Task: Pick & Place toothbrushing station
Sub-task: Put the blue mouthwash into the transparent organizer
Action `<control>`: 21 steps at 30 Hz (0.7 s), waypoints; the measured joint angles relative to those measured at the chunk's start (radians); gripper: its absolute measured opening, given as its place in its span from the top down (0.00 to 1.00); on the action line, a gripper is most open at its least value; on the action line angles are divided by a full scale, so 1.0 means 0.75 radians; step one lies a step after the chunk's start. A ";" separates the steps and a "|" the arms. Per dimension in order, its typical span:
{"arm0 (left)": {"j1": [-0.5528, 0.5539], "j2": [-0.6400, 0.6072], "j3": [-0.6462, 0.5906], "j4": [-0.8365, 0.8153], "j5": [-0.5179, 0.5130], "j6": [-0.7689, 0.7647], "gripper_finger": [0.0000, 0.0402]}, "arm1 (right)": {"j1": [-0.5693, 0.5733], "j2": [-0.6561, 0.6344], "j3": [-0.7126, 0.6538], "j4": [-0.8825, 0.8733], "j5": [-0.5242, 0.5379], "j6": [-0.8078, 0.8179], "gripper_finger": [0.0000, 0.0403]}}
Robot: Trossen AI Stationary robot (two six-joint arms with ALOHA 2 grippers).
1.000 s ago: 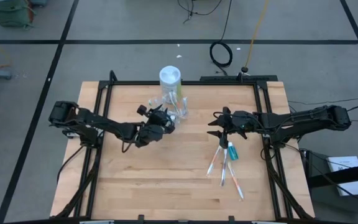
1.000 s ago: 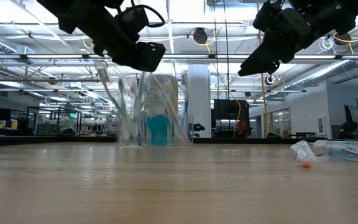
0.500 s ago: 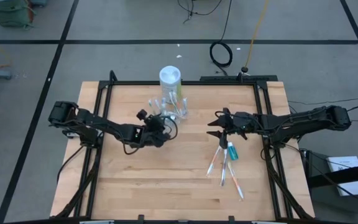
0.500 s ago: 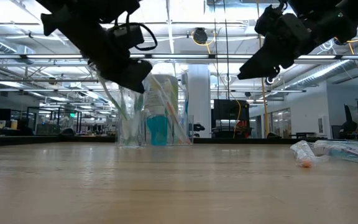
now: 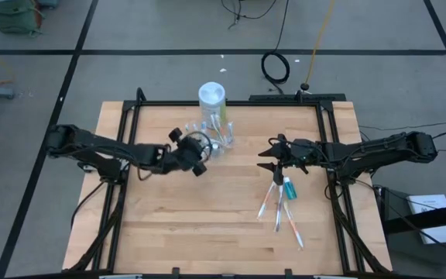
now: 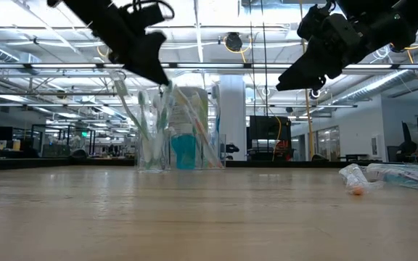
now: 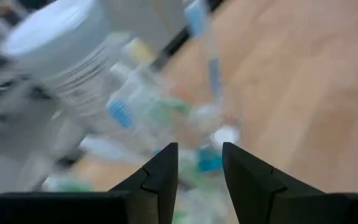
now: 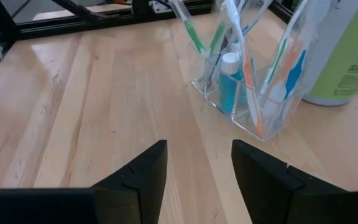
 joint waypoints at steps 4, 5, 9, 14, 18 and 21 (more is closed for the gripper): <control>0.096 -0.054 0.075 -0.087 0.225 0.062 0.67 | 0.000 0.000 0.000 0.031 0.000 0.002 0.58; 0.118 -0.053 0.103 -0.107 0.280 0.074 0.67 | 0.001 0.000 0.000 0.033 -0.001 0.011 0.58; 0.166 -0.056 0.211 -0.258 0.469 0.069 0.67 | 0.001 0.000 0.000 0.026 -0.004 0.030 0.58; 0.132 -0.058 0.284 -0.331 0.490 0.061 0.67 | 0.002 0.049 0.000 0.067 -0.039 -0.011 0.58; 0.092 -0.102 0.356 -0.440 0.384 0.016 0.67 | 0.011 0.161 -0.001 0.197 -0.077 0.033 0.58; 0.053 -0.147 0.380 -0.533 0.293 -0.029 0.67 | 0.038 0.234 0.002 0.239 -0.108 0.040 0.58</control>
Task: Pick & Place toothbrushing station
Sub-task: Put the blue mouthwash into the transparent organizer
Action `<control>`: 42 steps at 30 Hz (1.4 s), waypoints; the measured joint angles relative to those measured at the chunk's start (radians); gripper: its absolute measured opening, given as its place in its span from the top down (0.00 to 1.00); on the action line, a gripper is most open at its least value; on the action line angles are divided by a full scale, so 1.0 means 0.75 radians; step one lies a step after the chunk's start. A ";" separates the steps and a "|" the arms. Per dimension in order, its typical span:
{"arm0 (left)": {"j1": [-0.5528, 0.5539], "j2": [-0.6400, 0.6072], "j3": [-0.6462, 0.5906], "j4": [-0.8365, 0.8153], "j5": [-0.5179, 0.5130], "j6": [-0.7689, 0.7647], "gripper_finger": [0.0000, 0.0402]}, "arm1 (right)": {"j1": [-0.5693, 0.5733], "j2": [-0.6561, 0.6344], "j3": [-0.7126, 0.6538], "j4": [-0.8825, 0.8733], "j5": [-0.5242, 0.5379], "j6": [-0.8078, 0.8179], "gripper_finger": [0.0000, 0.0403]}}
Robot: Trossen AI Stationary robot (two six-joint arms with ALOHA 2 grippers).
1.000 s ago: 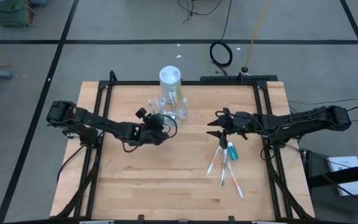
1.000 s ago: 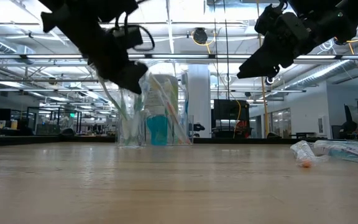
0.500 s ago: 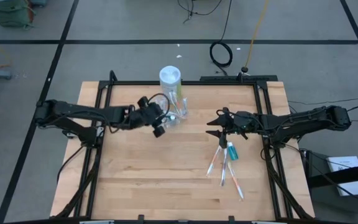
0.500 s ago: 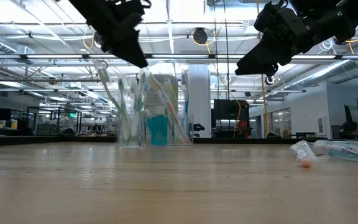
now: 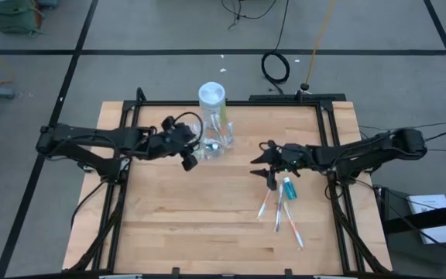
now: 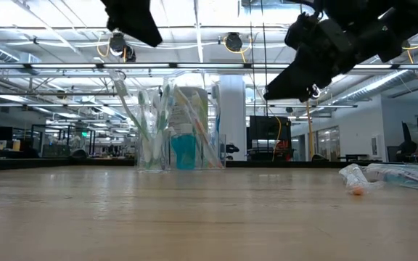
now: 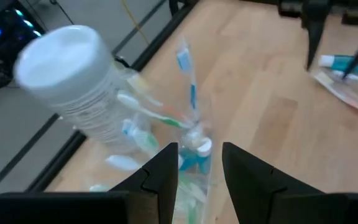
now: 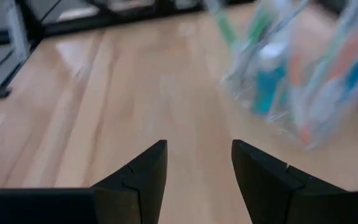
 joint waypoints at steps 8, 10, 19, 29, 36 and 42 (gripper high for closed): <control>-0.042 -0.049 0.002 -0.091 -0.030 -0.016 0.67 | 0.159 0.136 0.156 -0.086 0.011 0.049 0.58; -0.046 -0.049 0.002 -0.083 -0.042 -0.016 0.67 | 0.202 0.164 0.197 -0.131 0.040 0.081 0.58; -0.045 -0.038 0.001 -0.065 -0.046 0.020 0.67 | 0.304 0.120 0.282 -0.884 0.250 0.473 0.58; -0.045 -0.037 0.001 -0.064 -0.046 0.002 0.67 | 0.297 0.031 0.282 -1.474 0.252 1.093 0.58; -0.045 -0.037 0.001 -0.064 -0.046 -0.001 0.67 | 0.279 0.034 0.282 -1.498 0.254 1.158 0.58; -0.045 -0.037 0.001 -0.064 -0.045 -0.002 0.67 | 0.247 0.039 0.195 -1.471 0.252 1.189 0.58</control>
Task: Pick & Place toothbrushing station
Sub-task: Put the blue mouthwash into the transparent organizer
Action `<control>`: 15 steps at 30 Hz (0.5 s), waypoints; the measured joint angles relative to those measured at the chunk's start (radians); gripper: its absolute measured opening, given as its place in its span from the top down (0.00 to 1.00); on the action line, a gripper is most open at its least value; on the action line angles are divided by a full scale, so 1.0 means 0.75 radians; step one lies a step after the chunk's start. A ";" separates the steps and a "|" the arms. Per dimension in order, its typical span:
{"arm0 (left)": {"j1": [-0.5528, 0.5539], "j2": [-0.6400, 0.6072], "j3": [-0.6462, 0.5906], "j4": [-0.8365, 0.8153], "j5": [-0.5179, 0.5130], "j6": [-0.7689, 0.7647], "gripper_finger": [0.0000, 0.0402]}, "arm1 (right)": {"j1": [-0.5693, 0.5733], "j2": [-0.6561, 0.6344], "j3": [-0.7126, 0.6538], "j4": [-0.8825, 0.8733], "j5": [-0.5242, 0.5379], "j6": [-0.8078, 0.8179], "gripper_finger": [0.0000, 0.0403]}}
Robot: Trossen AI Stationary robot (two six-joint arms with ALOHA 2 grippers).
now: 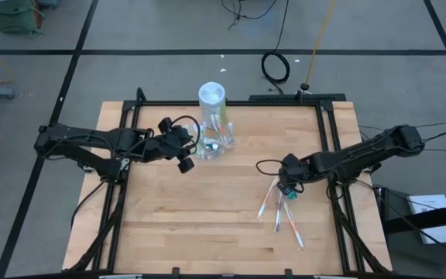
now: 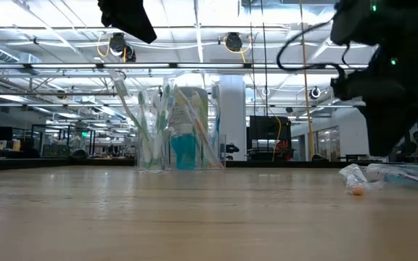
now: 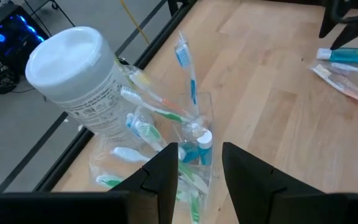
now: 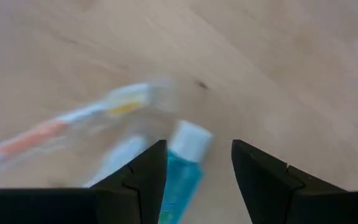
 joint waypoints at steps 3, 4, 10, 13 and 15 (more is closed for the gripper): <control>0.000 0.000 0.000 0.000 0.000 0.000 0.67 | -0.022 0.000 -0.063 0.060 -0.001 0.004 0.58; 0.000 0.000 0.000 0.000 0.001 -0.001 0.67 | -0.031 -0.002 -0.081 0.097 0.001 0.004 0.58; 0.000 0.000 0.000 0.004 0.001 -0.001 0.67 | -0.076 0.000 -0.173 0.275 -0.034 -0.040 0.58; 0.000 0.000 0.000 0.005 0.001 -0.001 0.67 | -0.085 0.001 -0.189 0.298 -0.091 -0.041 0.58; 0.000 0.000 0.000 0.006 0.001 -0.001 0.67 | -0.084 -0.001 -0.192 0.297 -0.110 -0.040 0.58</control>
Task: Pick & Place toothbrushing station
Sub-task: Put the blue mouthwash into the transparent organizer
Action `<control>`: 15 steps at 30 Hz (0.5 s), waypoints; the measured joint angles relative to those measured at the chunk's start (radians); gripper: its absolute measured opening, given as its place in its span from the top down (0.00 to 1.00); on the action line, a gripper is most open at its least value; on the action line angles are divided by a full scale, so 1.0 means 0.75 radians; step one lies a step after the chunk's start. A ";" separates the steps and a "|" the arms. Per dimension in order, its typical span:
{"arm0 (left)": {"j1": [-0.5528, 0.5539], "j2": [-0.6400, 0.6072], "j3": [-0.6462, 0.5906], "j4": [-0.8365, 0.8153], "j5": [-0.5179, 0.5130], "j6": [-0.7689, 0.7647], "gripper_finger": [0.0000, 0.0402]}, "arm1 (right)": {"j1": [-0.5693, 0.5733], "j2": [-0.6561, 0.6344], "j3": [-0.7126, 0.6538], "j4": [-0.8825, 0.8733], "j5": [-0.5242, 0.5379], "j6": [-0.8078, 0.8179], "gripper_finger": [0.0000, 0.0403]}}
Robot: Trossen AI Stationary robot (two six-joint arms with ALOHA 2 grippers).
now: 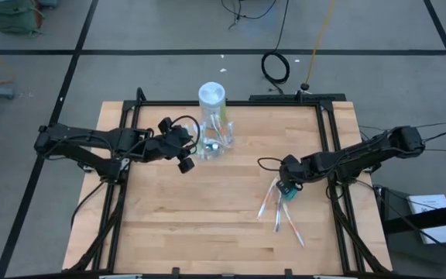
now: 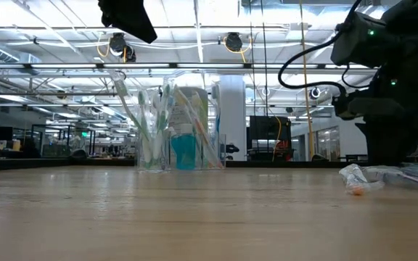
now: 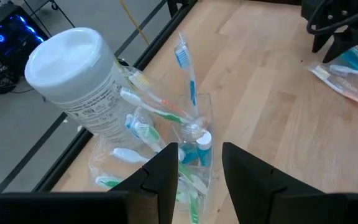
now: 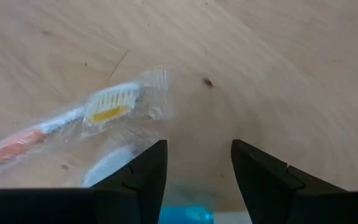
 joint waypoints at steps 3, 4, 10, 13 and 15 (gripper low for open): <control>0.000 0.000 0.000 0.001 -0.001 0.000 0.67 | -0.001 -0.001 0.000 0.007 -0.043 0.002 0.58; 0.000 0.000 0.000 0.001 0.000 0.000 0.67 | -0.001 -0.002 0.000 0.007 -0.055 -0.008 0.58; 0.000 0.000 0.000 0.001 -0.001 0.000 0.67 | 0.001 -0.090 -0.002 -0.019 -0.083 -0.349 0.58; 0.000 0.000 0.000 0.001 -0.001 0.000 0.67 | 0.000 -0.175 -0.002 -0.091 -0.120 -0.502 0.58; 0.000 0.000 -0.001 0.001 -0.001 0.000 0.67 | 0.001 -0.239 -0.002 -0.160 -0.146 -0.606 0.58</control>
